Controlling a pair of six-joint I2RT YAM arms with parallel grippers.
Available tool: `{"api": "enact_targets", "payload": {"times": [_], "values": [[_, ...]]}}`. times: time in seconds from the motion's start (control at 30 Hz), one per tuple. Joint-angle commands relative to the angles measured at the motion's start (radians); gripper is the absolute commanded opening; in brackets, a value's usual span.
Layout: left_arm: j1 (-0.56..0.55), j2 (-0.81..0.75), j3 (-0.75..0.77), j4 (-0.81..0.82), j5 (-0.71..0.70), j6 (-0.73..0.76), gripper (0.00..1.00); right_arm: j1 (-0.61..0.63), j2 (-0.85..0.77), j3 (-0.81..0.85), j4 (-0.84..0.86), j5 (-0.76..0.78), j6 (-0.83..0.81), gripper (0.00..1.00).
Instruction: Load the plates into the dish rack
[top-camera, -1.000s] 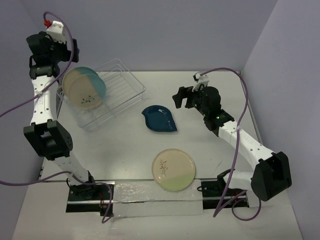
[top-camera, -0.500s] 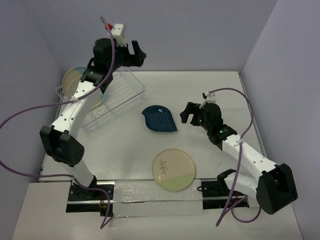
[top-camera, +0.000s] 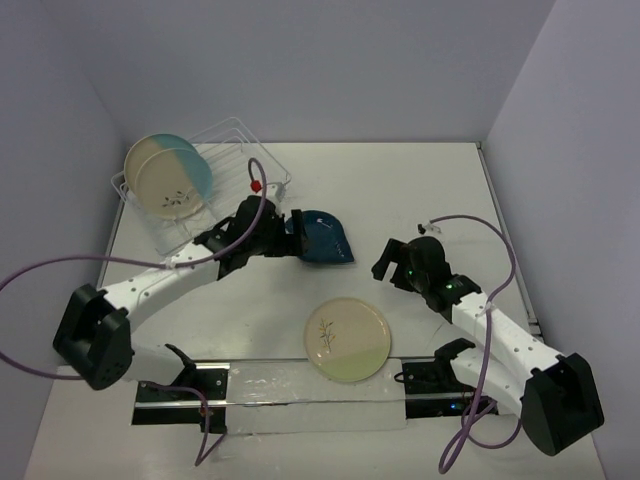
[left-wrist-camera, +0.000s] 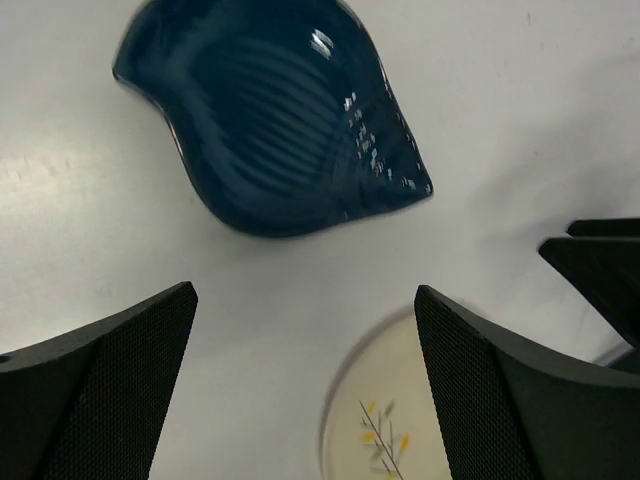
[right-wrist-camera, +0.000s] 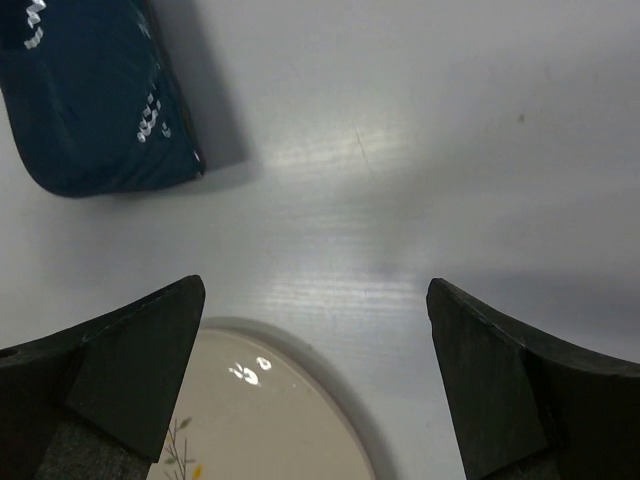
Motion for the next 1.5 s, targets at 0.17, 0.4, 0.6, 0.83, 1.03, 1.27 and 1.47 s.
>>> {"api": "enact_targets", "payload": {"times": [0.17, 0.4, 0.6, 0.83, 1.03, 1.27, 1.47], "values": [[-0.146, -0.247, -0.353, 0.086, 0.109, -0.197, 0.98, -0.004, -0.042, -0.117, -0.095, -0.292, 0.054, 1.00], [-0.170, -0.294, -0.503, 0.225, 0.305, -0.196, 0.93, -0.004, -0.081, -0.168, -0.189, -0.400, 0.105, 1.00], [-0.220, -0.151, -0.468, 0.167, 0.303, -0.153, 0.77, -0.003, -0.075, -0.180, -0.291, -0.412, 0.114, 1.00], [-0.232, -0.059, -0.429, 0.164, 0.292, -0.112, 0.66, -0.002, -0.047, -0.173, -0.415, -0.393, 0.117, 0.99], [-0.236, 0.043, -0.395, 0.178, 0.314, -0.088, 0.46, -0.002, -0.001, -0.177, -0.423, -0.408, 0.097, 0.91], [-0.237, 0.118, -0.357, 0.182, 0.325, -0.069, 0.23, -0.002, 0.018, -0.168, -0.377, -0.471, 0.071, 0.65], [-0.239, 0.173, -0.327, 0.190, 0.326, -0.059, 0.08, -0.002, 0.067, -0.160, -0.256, -0.617, 0.027, 0.49]]}}
